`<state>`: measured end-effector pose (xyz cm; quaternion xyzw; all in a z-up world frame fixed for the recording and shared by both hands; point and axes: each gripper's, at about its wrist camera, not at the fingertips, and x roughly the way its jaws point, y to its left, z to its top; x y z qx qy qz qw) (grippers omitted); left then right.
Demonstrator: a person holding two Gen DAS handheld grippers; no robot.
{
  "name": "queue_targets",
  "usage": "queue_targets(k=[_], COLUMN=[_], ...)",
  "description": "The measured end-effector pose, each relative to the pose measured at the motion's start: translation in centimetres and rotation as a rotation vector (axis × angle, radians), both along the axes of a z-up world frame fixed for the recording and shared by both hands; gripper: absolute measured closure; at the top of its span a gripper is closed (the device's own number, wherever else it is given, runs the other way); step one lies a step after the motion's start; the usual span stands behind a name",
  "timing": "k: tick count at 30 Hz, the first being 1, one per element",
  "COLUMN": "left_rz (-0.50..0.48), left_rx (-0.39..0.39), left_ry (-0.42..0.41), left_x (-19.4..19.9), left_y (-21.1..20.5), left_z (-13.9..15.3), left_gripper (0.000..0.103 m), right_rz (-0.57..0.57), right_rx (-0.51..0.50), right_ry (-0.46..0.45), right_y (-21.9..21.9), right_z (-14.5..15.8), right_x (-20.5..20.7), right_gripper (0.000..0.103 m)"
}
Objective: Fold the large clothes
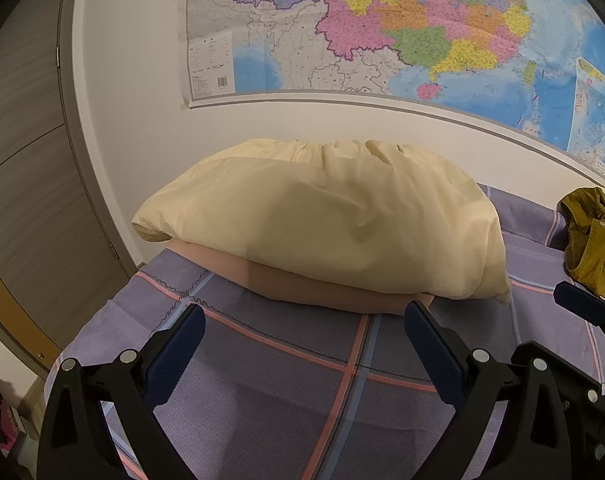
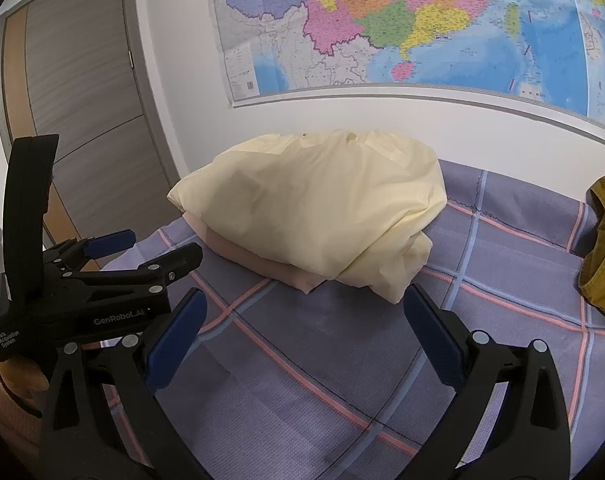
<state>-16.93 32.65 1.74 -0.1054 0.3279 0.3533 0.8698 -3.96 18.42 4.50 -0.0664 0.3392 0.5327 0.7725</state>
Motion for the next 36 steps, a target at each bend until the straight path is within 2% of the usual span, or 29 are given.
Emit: queue_targets(k=[36], left_rz=[-0.004], left_rx=[0.009], left_ry=[0.006], left_x=[0.33], left_y=[-0.60], left_z=[0.01], left_gripper=[0.007], right_rz=[-0.009], right_rx=[0.005], right_ry=[0.018], right_y=[-0.35], right_z=[-0.10], right_x=[-0.24], right_gripper=[0.006])
